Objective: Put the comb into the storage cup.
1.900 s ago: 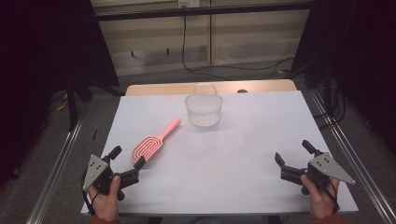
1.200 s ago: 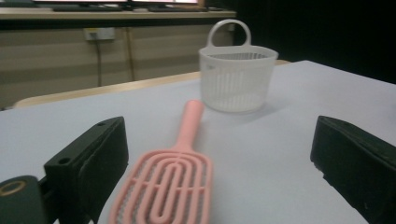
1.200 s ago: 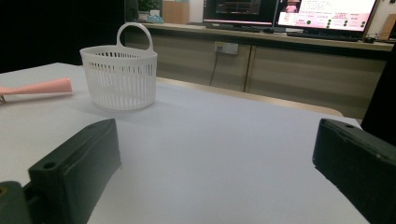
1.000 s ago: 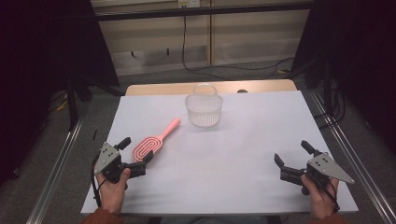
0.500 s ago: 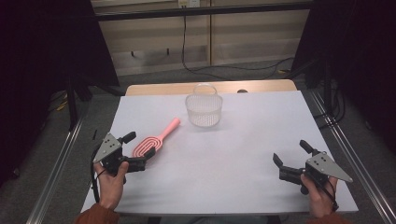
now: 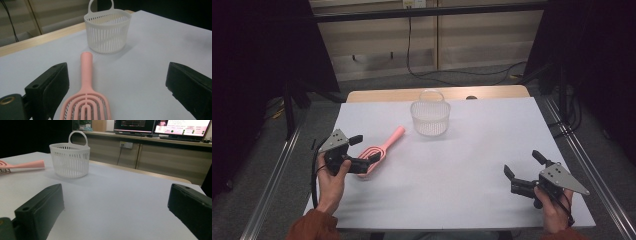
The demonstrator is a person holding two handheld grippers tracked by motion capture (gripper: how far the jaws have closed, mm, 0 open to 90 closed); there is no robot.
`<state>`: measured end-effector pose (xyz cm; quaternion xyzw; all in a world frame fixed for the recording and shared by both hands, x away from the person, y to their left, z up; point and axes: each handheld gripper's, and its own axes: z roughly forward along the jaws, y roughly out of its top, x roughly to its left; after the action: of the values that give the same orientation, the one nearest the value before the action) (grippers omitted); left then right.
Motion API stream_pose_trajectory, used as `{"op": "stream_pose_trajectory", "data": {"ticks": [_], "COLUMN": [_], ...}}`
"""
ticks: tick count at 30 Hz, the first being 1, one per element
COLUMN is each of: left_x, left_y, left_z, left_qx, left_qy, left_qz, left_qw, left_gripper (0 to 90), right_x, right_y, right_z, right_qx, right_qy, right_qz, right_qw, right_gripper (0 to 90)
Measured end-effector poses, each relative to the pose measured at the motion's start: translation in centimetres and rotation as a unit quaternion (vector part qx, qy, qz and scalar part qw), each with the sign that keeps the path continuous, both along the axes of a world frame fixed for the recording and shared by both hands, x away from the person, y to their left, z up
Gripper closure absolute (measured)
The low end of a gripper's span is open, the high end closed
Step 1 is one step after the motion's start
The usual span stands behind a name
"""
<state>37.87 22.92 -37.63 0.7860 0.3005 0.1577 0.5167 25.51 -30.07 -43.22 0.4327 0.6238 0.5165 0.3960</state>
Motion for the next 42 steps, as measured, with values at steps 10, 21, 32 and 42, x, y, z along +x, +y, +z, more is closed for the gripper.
{"op": "stream_pose_trajectory", "data": {"ticks": [10, 21, 32, 42], "left_x": [1.8, 4.1, 7.3, 7.3], "left_y": [-0.2, -0.8, -1.2, -1.1], "left_z": [-0.6, -0.2, -0.3, -0.9], "left_qx": [0.060, 0.108, 0.140, 0.166], "left_qy": [0.032, 0.087, 0.133, 0.137], "left_qz": [0.009, -0.003, 0.004, -0.008], "left_qw": [0.9976, 0.9904, 0.9811, 0.9766], "left_gripper": [4.1, 5.3, 5.2, 9.2], "right_x": [0.0, 0.0, 0.0, 0.1], "right_y": [0.0, 0.1, 0.2, 0.2], "right_z": [0.0, 0.0, 0.0, -0.1], "right_qx": [0.000, -0.002, -0.004, -0.008], "right_qy": [0.000, 0.003, 0.001, 0.006], "right_qz": [0.002, 0.003, 0.008, 0.010], "right_qw": [1.0000, 1.0000, 1.0000, 0.9999], "right_gripper": [0.0, 0.0, 0.0, 0.0]}}
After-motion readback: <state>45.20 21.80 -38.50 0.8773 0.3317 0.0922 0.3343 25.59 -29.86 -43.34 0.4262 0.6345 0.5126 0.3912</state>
